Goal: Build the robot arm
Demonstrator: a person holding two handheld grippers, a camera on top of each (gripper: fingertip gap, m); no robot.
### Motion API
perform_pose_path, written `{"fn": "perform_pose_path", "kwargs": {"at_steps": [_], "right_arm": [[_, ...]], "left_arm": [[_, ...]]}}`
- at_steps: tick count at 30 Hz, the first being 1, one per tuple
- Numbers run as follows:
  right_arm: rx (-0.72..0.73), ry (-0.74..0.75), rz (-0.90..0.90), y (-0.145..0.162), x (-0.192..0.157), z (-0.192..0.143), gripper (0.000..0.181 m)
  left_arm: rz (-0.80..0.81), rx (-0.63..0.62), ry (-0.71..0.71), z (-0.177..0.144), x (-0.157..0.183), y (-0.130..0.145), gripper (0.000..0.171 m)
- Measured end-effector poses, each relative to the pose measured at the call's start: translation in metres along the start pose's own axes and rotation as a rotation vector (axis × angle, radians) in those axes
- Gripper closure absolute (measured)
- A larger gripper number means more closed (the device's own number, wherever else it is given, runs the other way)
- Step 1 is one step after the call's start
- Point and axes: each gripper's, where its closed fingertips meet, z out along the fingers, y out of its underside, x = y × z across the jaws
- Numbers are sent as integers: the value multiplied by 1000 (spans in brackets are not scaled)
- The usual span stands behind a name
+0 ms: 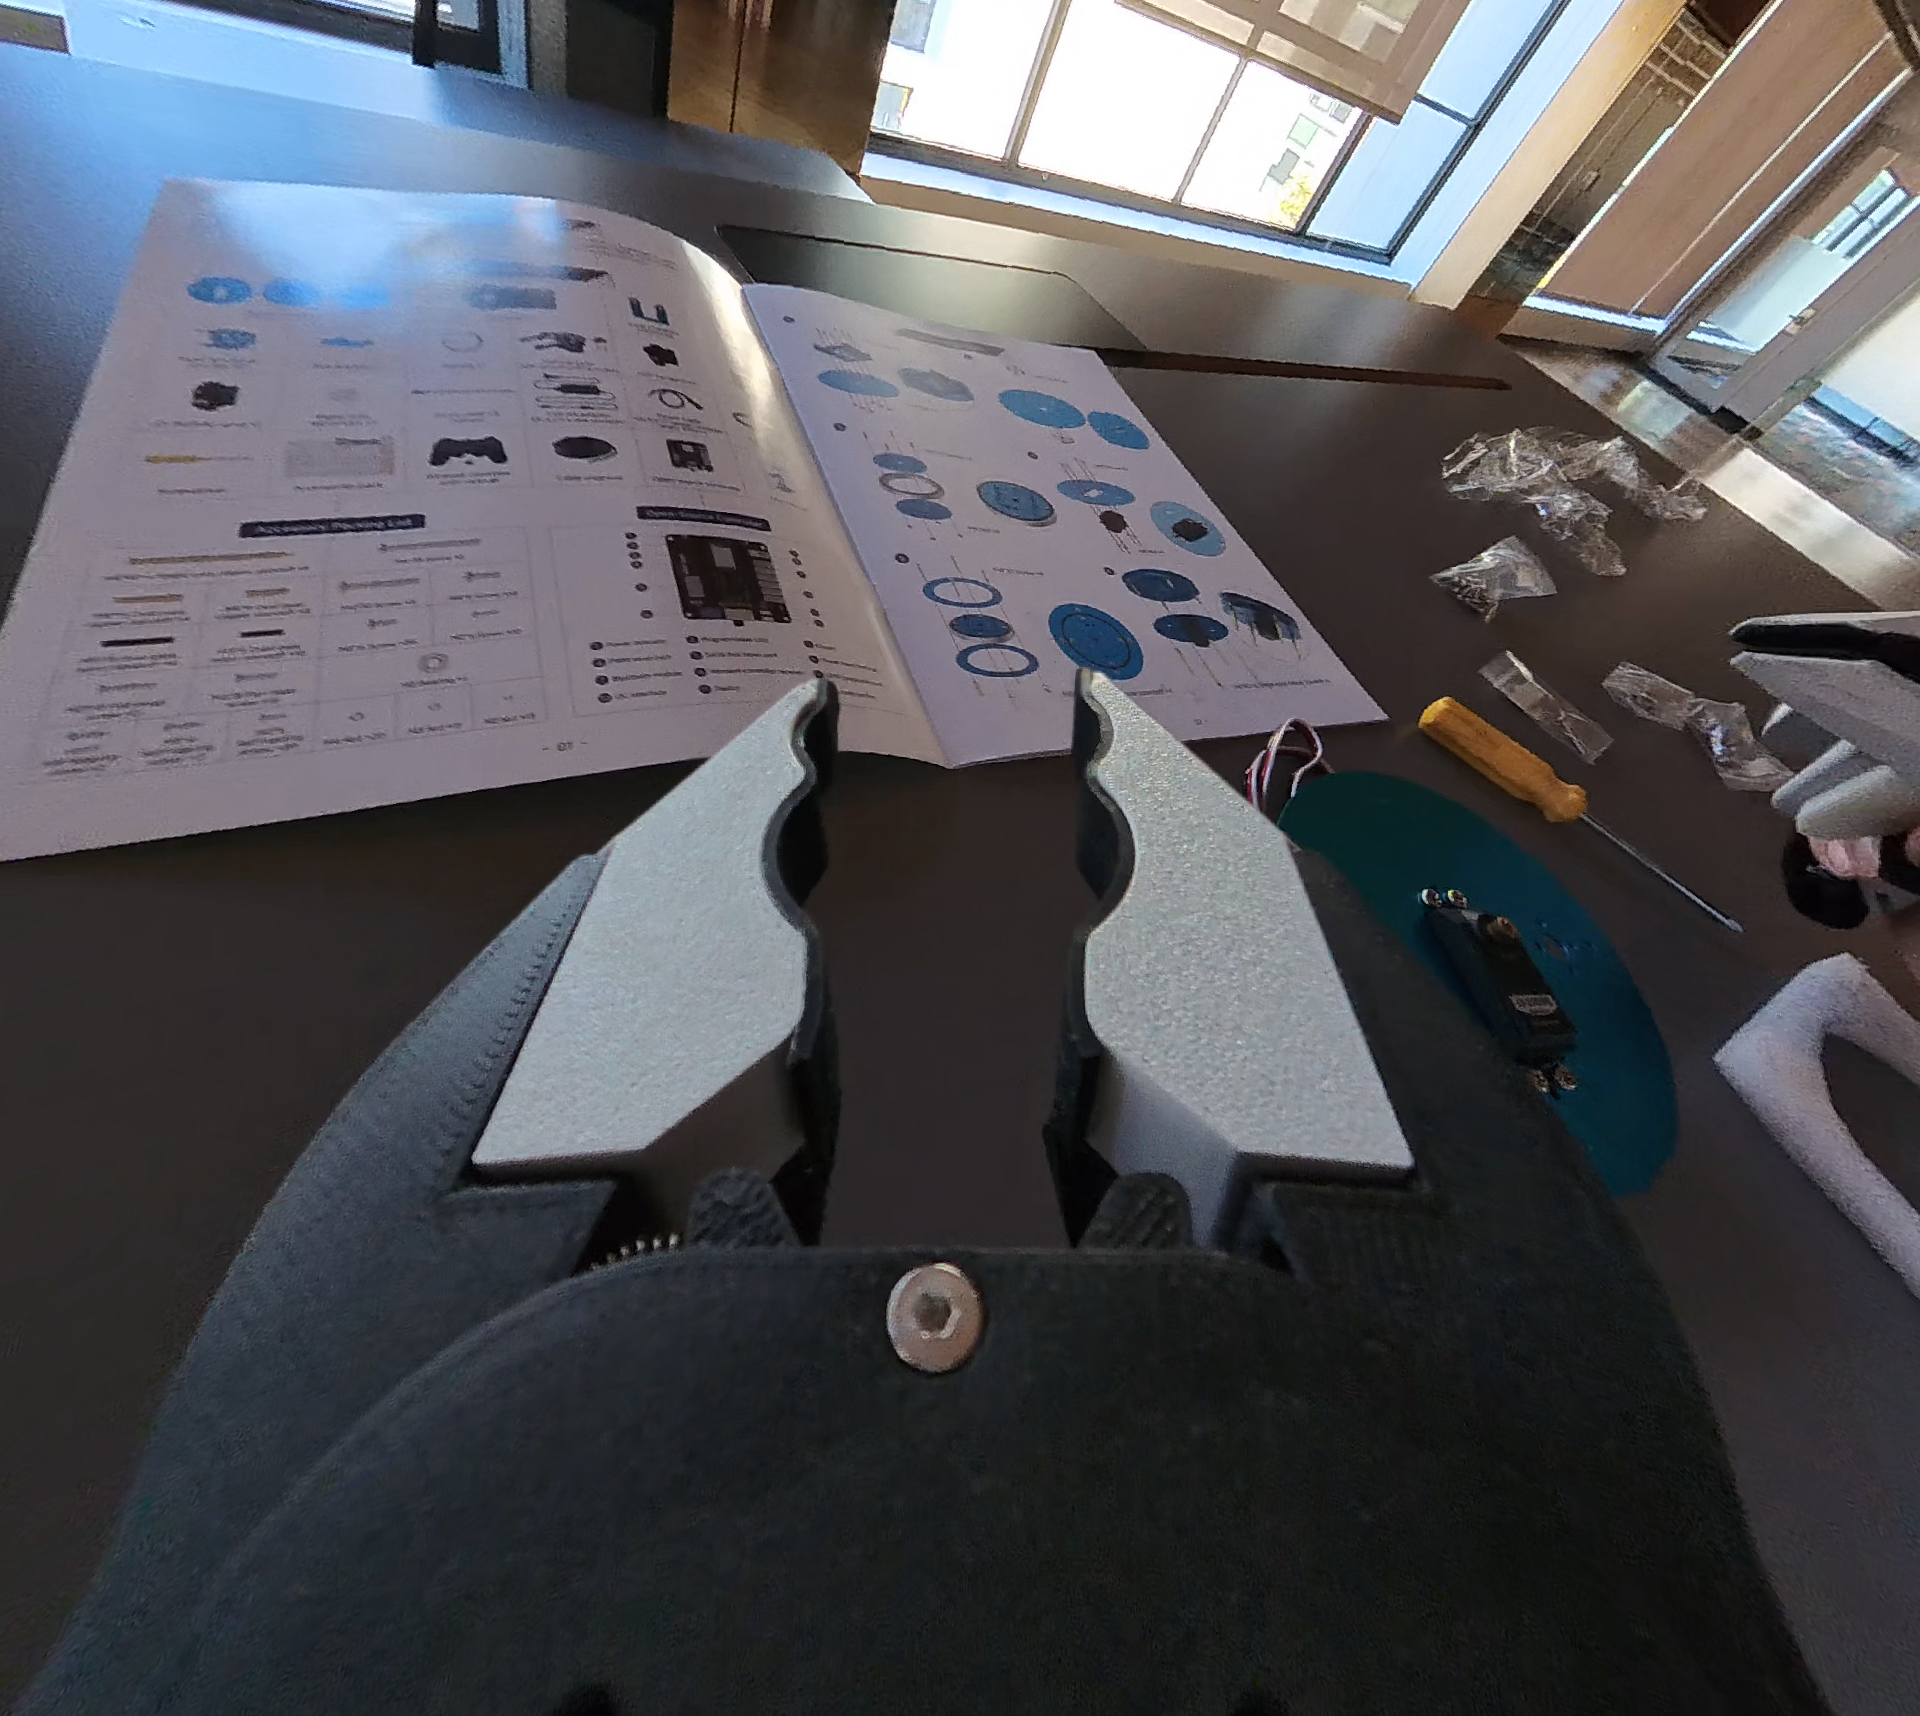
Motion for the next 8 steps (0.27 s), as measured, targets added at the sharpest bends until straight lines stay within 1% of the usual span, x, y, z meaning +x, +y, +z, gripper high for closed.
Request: {"fn": "perform_pose_path", "kwargs": {"at_steps": [4,8], "right_arm": [[7,18,-49,-3,1,-2,176],[20,2,-14,-4,0,-2,176]], "left_arm": [[8,-34,11,7,4,9,126],[35,-61,8,13,5,16,126]]}}
